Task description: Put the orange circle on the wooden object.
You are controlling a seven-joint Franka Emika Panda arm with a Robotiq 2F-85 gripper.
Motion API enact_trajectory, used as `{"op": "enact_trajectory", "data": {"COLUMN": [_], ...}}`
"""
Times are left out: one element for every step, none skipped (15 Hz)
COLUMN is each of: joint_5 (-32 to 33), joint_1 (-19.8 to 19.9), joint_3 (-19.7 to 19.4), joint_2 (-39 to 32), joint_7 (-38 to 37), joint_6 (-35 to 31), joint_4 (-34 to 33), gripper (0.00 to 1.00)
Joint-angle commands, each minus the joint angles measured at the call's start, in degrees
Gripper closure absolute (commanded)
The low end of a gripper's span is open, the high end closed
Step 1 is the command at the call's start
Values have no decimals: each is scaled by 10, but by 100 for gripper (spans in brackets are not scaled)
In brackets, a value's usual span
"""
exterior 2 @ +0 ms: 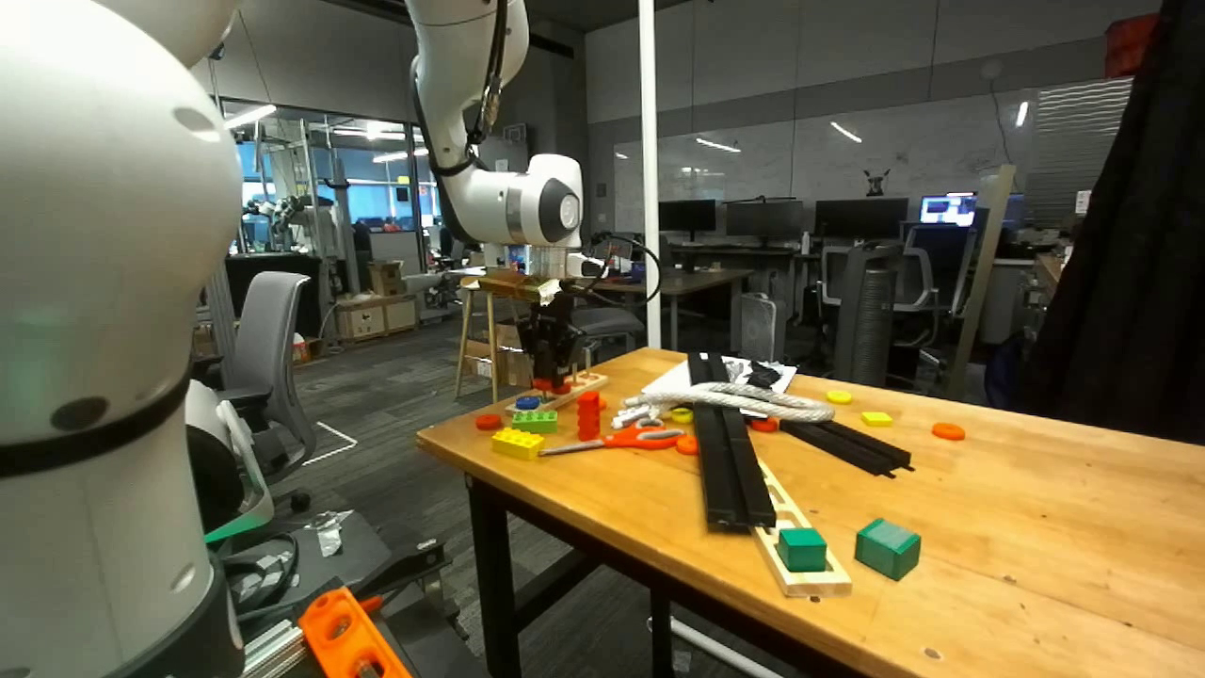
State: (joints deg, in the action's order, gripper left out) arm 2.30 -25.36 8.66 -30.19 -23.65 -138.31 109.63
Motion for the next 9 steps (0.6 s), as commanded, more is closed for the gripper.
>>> {"op": "enact_trajectory", "data": {"joint_5": [17, 12, 13, 11, 8, 5, 2, 0, -4], "joint_1": [-9, -5, -6, -4, -2, -1, 1, 2, 6], "joint_3": [-16, -13, -13, -11, -9, -7, -5, -4, -1], "joint_2": [-32, -32, -33, -32, -33, -33, -33, -33, -33], "joint_7": [-21, -16, -17, -14, -10, -7, -3, -1, 4], "joint_6": [-5, -5, -5, -5, -4, -4, -4, -6, -6], "joint_4": [-7, -6, -6, -6, -6, -6, -6, -5, -5], "gripper": [83, 82, 83, 83, 83, 82, 82, 82, 83]}}
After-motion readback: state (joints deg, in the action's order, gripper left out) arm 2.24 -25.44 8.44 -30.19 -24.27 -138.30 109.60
